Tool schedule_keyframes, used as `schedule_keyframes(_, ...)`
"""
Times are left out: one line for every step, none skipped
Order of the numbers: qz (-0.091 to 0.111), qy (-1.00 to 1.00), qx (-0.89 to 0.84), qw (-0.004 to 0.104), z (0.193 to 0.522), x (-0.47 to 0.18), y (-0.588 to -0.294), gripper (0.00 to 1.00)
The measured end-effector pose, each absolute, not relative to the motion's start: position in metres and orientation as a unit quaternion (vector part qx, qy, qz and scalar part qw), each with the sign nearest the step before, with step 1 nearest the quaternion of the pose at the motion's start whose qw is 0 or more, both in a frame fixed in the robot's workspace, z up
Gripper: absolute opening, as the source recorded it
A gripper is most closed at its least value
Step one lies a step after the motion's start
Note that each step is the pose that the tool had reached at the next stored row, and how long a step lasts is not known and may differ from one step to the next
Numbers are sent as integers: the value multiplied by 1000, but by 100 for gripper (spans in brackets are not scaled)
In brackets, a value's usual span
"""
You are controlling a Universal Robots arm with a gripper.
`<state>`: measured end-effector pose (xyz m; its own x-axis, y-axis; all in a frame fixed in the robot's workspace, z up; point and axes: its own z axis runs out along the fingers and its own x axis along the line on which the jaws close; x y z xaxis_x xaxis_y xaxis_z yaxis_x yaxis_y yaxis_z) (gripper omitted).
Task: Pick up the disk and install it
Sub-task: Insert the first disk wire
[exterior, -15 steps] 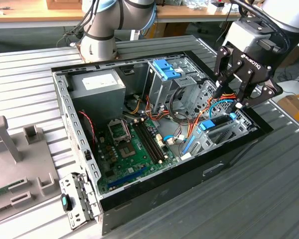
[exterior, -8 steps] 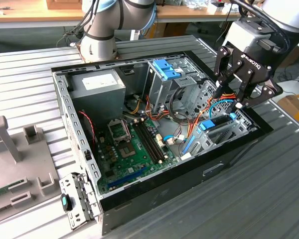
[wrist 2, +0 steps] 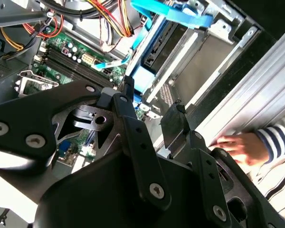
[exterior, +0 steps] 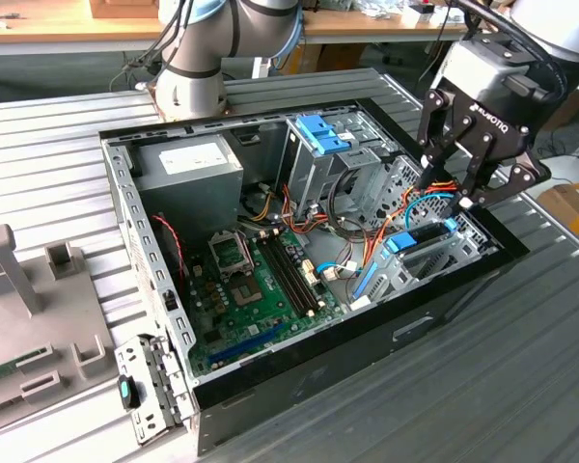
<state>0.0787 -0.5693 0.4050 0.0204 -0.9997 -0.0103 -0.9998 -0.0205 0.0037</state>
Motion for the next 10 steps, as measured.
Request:
schedule_keyframes(5,695,-719,2,405,83,-569,50)
schedule_keyframes(5,695,-719,2,404,89,-569,50)
schedule_keyframes(5,695,-719,2,404,93,-569,50)
schedule_keyframes(6,694,-720,2,404,100,-568,50)
schedule_keyframes(6,694,-720,2,404,103,-568,50)
schedule_keyframes(6,694,-720,2,404,107,-568,50)
schedule_keyframes(6,692,-722,2,404,113,-567,50)
schedule_keyframes(6,691,-723,2,404,115,-566,50)
schedule_keyframes(6,690,-724,2,404,116,-566,50)
schedule_keyframes(6,687,-727,2,403,119,-566,50)
